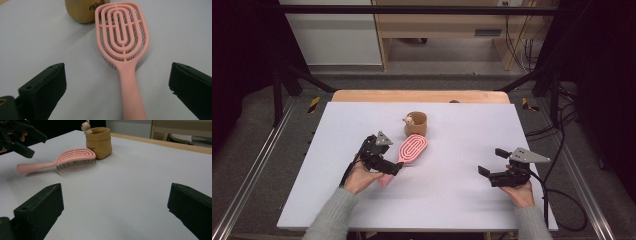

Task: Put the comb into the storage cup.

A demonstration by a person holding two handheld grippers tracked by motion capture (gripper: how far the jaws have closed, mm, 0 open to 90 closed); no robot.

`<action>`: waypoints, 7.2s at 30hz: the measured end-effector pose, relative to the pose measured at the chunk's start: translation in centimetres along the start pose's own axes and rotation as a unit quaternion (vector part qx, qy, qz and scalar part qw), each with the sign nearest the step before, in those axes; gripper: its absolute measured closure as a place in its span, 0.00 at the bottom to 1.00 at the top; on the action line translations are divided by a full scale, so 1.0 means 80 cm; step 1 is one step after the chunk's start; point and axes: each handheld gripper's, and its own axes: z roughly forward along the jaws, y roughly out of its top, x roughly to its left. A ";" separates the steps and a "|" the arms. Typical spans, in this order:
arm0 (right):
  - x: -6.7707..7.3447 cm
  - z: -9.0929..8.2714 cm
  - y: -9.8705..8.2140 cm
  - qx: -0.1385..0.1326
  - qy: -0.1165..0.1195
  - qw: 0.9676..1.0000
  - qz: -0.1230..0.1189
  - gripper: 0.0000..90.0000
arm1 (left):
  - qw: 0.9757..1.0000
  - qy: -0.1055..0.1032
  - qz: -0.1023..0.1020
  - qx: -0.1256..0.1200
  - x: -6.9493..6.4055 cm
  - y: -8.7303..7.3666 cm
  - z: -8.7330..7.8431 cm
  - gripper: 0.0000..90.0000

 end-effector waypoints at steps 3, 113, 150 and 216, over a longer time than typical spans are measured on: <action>0.000 0.000 0.000 -0.001 0.000 1.000 0.000 0.01 | 1.000 -0.002 -0.002 0.004 0.000 0.000 0.003 0.02; -0.001 -0.001 0.001 0.000 0.000 1.000 0.005 0.01 | 0.995 -0.002 -0.009 0.104 -0.019 0.000 0.049 0.77; -0.001 0.000 0.001 0.002 0.000 1.000 0.011 0.01 | 0.999 0.028 -0.033 -0.032 -0.022 -0.017 -0.007 0.77; 0.039 0.015 0.029 0.026 0.004 1.000 -0.004 0.02 | 0.993 0.037 -0.031 -0.108 -0.046 -0.023 -0.031 0.77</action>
